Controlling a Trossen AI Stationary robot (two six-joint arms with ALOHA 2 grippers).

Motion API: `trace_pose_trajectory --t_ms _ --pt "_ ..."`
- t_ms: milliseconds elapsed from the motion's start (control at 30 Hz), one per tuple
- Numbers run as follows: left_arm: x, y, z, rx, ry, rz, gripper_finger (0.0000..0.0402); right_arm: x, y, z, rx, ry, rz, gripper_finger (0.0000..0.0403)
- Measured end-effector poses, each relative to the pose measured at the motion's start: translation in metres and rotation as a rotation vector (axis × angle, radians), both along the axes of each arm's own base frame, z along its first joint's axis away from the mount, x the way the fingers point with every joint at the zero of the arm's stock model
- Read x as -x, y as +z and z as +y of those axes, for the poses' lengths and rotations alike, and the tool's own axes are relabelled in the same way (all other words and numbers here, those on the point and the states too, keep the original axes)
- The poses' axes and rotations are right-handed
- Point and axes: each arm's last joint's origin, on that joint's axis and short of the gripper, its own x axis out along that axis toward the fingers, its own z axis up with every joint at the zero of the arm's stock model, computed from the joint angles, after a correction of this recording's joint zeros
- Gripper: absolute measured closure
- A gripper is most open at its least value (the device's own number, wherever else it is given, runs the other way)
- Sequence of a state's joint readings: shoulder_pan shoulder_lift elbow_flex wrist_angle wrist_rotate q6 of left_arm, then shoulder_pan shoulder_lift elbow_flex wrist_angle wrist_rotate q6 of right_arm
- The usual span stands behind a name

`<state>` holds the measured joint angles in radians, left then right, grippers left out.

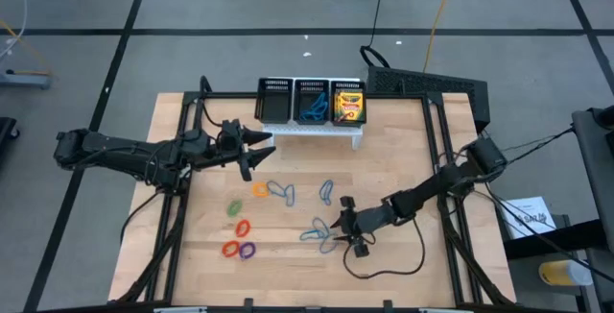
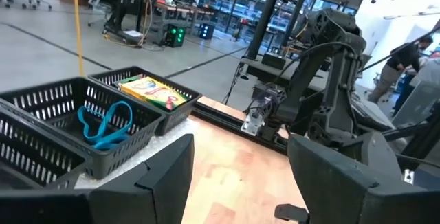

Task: Pick & Place Office Desk Supplies
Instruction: Put the blue rubber band into the middle black bin

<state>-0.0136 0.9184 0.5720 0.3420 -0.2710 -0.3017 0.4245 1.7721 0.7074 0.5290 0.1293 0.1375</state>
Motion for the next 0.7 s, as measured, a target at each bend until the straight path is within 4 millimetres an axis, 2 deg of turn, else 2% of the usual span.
trace_pose_trajectory --t_ms 167,300,700 --pt "0.000 0.000 0.000 -0.029 0.000 0.008 0.0158 0.001 -0.012 0.002 0.048 -0.031 0.026 0.0249" --pt "0.000 0.000 0.000 -0.030 0.009 0.008 0.0158 0.001 -0.016 0.002 0.037 -0.039 0.036 0.0266" --pt "0.000 0.000 0.001 -0.061 0.020 0.018 0.0158 0.001 -0.016 0.003 0.029 0.020 0.051 0.0373"
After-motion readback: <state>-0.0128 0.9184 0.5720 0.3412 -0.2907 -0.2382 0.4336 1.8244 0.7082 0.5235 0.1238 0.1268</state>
